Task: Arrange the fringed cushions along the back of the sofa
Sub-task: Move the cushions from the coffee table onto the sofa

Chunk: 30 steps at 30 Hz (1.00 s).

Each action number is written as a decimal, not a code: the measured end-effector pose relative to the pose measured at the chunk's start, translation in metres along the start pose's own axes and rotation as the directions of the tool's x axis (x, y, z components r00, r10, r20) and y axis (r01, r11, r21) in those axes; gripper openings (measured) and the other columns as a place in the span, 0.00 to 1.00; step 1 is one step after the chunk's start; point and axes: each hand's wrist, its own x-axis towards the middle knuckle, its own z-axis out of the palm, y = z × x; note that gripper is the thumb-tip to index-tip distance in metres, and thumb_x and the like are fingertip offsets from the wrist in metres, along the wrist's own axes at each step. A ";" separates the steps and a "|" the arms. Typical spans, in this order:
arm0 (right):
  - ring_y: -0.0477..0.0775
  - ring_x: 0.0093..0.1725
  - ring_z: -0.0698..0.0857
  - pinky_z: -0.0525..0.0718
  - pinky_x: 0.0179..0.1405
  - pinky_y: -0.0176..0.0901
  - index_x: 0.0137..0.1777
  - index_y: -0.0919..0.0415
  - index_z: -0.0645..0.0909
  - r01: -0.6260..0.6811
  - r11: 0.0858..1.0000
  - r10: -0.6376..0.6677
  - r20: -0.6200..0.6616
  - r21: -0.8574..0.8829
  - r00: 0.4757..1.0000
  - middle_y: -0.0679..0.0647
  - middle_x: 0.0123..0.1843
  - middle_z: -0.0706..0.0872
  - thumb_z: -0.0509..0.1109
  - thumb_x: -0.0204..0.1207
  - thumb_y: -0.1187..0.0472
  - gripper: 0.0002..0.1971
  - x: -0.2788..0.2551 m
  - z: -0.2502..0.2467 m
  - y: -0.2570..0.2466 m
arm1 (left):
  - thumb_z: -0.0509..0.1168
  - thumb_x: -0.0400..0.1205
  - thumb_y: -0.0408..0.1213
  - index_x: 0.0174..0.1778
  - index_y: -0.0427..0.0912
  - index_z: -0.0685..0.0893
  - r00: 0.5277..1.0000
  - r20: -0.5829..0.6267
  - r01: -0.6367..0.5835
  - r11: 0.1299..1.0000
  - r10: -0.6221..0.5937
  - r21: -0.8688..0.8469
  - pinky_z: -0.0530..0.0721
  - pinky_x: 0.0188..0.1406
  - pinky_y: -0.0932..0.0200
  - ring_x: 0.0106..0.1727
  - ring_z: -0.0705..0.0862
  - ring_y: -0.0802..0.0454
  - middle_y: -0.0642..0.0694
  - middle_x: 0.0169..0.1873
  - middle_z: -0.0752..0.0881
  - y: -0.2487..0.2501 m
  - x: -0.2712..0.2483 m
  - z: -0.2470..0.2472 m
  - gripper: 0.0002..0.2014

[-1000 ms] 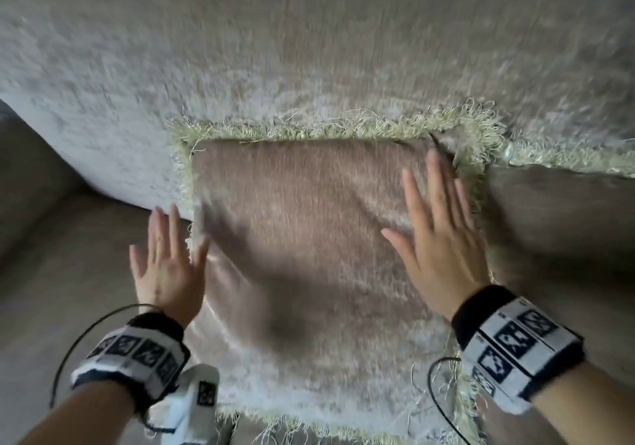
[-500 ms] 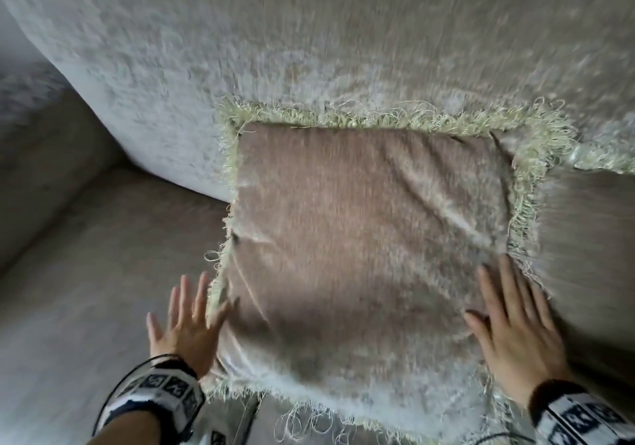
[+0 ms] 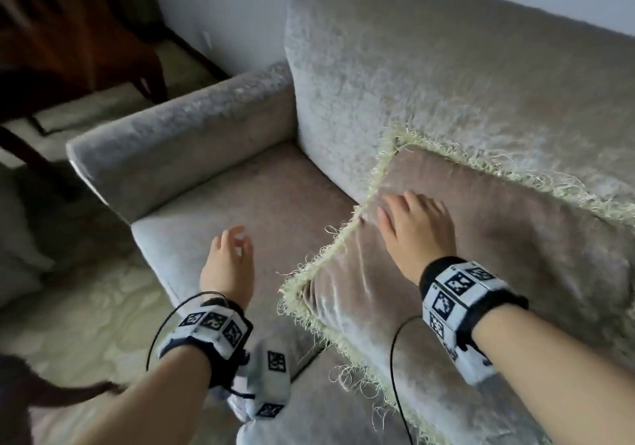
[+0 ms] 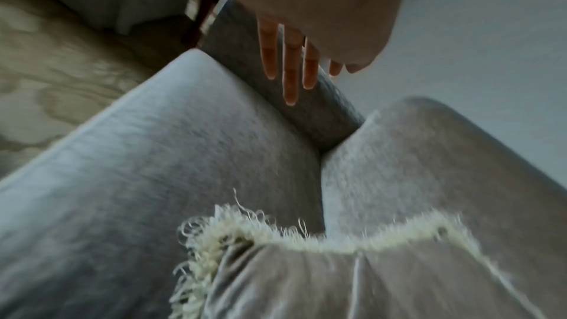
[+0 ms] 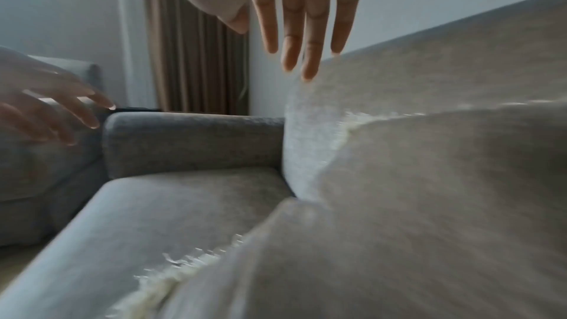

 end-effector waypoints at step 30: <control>0.57 0.28 0.85 0.79 0.26 0.44 0.39 0.56 0.85 0.923 -0.032 -0.989 0.124 0.383 -0.085 0.53 0.32 0.84 0.53 0.70 0.46 0.21 -0.321 -0.001 -0.703 | 0.58 0.83 0.43 0.77 0.39 0.66 -0.104 -0.606 0.903 0.180 -0.789 -0.389 0.62 0.71 0.39 0.75 0.66 0.37 0.35 0.74 0.69 -0.468 -0.428 -0.395 0.26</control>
